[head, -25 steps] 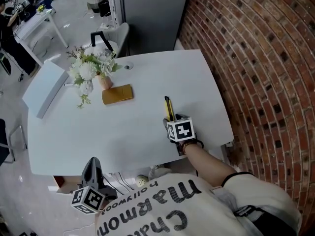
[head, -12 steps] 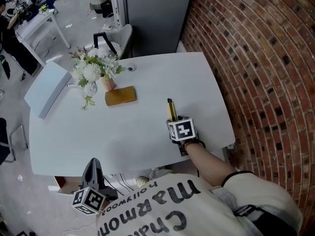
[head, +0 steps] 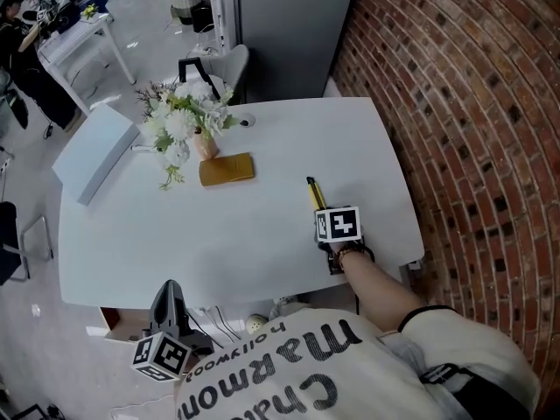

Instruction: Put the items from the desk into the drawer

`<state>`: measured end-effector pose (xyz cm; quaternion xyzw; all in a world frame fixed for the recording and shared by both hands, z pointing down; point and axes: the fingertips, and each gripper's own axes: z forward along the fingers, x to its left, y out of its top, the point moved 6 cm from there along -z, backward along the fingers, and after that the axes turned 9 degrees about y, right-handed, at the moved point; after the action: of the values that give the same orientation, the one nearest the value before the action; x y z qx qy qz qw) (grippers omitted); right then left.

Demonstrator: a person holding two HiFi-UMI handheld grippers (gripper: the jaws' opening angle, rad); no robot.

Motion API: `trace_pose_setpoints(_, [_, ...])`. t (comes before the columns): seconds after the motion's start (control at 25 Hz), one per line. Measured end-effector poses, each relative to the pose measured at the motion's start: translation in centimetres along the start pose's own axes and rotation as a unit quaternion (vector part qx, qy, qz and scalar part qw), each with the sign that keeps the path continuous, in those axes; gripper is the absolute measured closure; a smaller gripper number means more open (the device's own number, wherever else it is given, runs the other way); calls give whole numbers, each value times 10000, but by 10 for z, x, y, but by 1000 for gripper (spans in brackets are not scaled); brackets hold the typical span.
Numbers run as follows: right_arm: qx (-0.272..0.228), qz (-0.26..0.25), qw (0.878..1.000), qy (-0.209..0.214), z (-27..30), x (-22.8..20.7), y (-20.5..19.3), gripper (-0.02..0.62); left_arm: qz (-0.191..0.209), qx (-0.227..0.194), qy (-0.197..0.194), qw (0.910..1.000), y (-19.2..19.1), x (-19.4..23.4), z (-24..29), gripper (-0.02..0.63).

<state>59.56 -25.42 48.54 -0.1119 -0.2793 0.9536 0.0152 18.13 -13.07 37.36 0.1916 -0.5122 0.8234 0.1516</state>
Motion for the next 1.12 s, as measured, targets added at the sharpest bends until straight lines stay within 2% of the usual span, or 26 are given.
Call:
trace_pose_setpoints(0.28, [-57, 567, 9983, 152, -6, 7, -10, 476, -131, 17, 75, 9999, -3, 15, -10, 604])
trace_pose_setpoints(0.44, [-50, 704, 9964, 469, -8, 28, -19, 476, -178, 15, 60, 9998, -3, 24, -17, 604])
trace_pose_setpoints(0.64, [-21, 784, 9914, 1053, -3, 75, -23, 476, -234, -41, 105, 9997, -3, 35, -28, 604])
trace_pose_setpoints(0.8, [89, 459, 9874, 1509, -1, 127, -25, 476, -307, -156, 164, 9993, -3, 52, -43, 604])
trace_pose_setpoints(1.12, [295, -626, 9718, 2254, 6, 242, -27, 476, -541, -516, 653, 9951, 4, 104, -96, 604])
